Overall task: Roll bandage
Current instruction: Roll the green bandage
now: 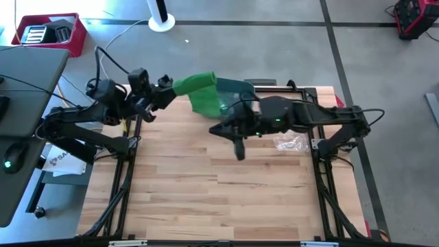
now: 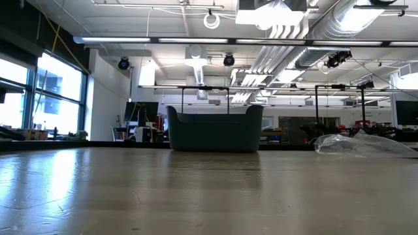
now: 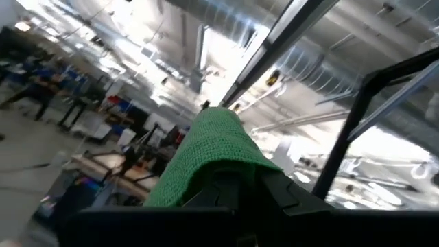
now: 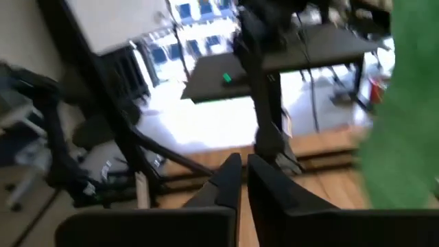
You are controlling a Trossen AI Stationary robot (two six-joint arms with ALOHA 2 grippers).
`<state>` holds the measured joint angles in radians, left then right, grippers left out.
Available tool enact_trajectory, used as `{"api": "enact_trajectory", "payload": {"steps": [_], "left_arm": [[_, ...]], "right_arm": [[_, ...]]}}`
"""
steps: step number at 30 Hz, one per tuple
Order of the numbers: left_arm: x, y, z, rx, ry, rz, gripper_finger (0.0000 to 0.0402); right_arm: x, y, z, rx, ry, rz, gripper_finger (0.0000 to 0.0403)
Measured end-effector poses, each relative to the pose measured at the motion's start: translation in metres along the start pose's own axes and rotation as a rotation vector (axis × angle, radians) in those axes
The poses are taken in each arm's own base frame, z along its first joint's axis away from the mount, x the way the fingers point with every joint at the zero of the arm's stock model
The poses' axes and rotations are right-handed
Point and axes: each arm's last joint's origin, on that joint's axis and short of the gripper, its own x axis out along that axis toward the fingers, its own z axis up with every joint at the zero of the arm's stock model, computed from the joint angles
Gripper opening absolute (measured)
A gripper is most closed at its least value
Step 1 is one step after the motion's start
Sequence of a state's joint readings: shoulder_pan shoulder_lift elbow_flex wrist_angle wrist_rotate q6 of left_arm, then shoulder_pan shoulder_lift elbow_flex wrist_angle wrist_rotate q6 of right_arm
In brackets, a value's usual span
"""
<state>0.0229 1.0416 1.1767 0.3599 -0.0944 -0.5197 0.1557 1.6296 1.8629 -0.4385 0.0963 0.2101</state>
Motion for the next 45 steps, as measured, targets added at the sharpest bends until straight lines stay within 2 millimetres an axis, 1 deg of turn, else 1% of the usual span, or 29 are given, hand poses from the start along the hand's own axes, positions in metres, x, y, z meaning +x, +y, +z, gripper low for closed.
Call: {"api": "enact_trajectory", "payload": {"steps": [2,6,10,12,15,18,20,22,24,27,30,33,35,38,40,42,45], "left_arm": [[-0.003,0.003,0.001,0.01,0.026,0.03,0.0008],[-0.007,0.008,0.0,0.024,0.08,0.083,0.0008],[-0.005,0.013,-0.006,0.029,0.123,0.111,0.0008],[-0.004,0.015,-0.009,0.029,0.142,0.123,0.0008],[-0.002,0.015,-0.012,-0.006,0.149,0.115,0.0008],[-0.003,0.01,-0.011,-0.03,0.149,0.079,0.0008],[-0.003,0.006,-0.012,-0.025,0.161,0.033,0.0008],[-0.003,0.002,-0.012,-0.025,0.165,-0.006,0.0008],[-0.003,-0.001,-0.013,-0.031,0.167,-0.029,0.0008],[-0.004,-0.005,-0.014,-0.037,0.171,-0.052,0.0008],[-0.004,-0.009,-0.016,-0.02,0.18,-0.082,0.0008],[-0.005,-0.012,-0.016,-0.021,0.179,-0.101,0.0008],[-0.005,-0.014,-0.016,-0.026,0.174,-0.113,0.0008],[-0.005,-0.016,-0.016,-0.03,0.163,-0.125,0.0008],[-0.005,-0.018,-0.015,-0.033,0.15,-0.138,0.0008],[-0.005,-0.019,-0.014,-0.036,0.14,-0.144,0.0008],[-0.005,-0.019,-0.014,-0.022,0.127,-0.126,0.0008]], "right_arm": [[-0.009,0.005,0.008,0.002,-0.053,0.019,0.0018],[-0.023,0.011,0.021,0.005,-0.16,0.037,0.0003],[-0.026,0.014,0.032,0.017,-0.275,0.065,0.0002],[-0.027,0.014,0.035,-0.011,-0.3,0.073,0.0001],[-0.033,0.012,0.032,-0.026,-0.245,0.041,0.0005],[-0.051,0.007,0.029,-0.009,-0.157,-0.02,0.0013],[-0.066,0.003,0.026,-0.017,-0.095,-0.09,0.0024],[-0.071,-0.002,0.022,-0.029,-0.04,-0.158,0.0044],[-0.069,-0.008,0.018,-0.014,-0.005,-0.195,0.0072],[-0.057,-0.017,0.015,0.002,0.016,-0.217,0.0123],[-0.038,-0.022,0.008,-0.014,0.052,-0.218,0.0171],[-0.012,-0.025,-0.005,-0.06,0.12,-0.197,0.0198],[0.0,-0.026,-0.012,-0.064,0.138,-0.197,0.0201],[0.015,-0.026,-0.014,-0.06,0.105,-0.187,0.0184],[0.024,-0.026,-0.016,-0.064,0.082,-0.182,0.0154],[0.03,-0.026,-0.017,-0.069,0.066,-0.178,0.011],[0.031,-0.023,-0.015,-0.061,0.047,-0.161,0.0029]]}}
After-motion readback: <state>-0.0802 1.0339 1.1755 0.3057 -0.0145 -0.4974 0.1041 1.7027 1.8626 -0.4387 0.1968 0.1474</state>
